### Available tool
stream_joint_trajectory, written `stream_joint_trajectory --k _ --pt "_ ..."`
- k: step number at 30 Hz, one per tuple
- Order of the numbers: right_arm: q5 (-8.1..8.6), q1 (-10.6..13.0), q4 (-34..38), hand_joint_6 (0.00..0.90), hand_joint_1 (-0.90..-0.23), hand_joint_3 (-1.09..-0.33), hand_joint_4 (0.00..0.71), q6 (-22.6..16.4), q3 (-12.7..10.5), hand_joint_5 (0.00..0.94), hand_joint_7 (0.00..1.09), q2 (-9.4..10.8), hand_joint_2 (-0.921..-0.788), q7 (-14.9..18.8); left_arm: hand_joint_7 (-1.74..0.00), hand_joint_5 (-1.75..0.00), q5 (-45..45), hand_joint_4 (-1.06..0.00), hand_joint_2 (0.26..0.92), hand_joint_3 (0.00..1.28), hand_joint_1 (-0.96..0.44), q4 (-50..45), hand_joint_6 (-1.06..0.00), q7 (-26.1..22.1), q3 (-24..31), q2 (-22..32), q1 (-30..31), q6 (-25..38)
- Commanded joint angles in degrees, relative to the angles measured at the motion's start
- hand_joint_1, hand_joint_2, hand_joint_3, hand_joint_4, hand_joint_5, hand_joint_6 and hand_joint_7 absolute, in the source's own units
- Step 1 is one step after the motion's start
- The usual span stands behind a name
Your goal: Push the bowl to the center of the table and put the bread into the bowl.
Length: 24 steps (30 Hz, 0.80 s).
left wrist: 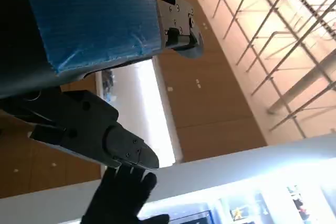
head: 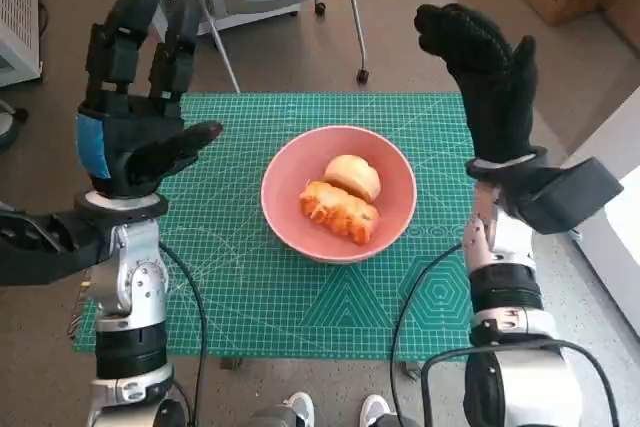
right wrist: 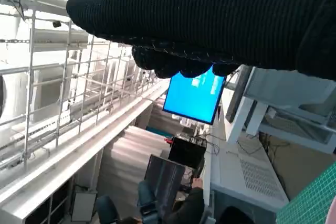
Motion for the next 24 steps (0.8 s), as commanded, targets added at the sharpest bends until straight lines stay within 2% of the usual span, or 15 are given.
stream_joint_trajectory --k 1,17,24 --pt "-0.34 1.62 -0.43 0.481 -0.536 -0.627 0.339 0.86 0.39 0.000 0.00 0.21 -0.921 0.13 -0.54 -0.02 0.93 -0.25 0.842 0.01 -0.32 -1.16 -0.13 1.65 -0.32 -1.28 0.54 -0.12" --pt "-0.65 1.61 -0.66 0.475 -0.534 -0.631 0.336 0.51 0.52 0.000 0.00 -0.67 -0.921 -0.05 -0.51 -0.01 4.79 -0.25 0.863 0.01 -0.31 -0.41 -0.08 2.67 -1.60 -0.81 -0.52 0.10" --pt "-0.75 1.80 -0.72 0.475 -0.549 -0.627 0.334 0.27 0.53 0.000 0.00 -1.04 -0.921 -0.04 -0.61 0.00 6.42 -0.25 0.871 0.01 -0.35 -1.79 -0.05 3.75 -2.35 -0.54 -0.41 1.66"
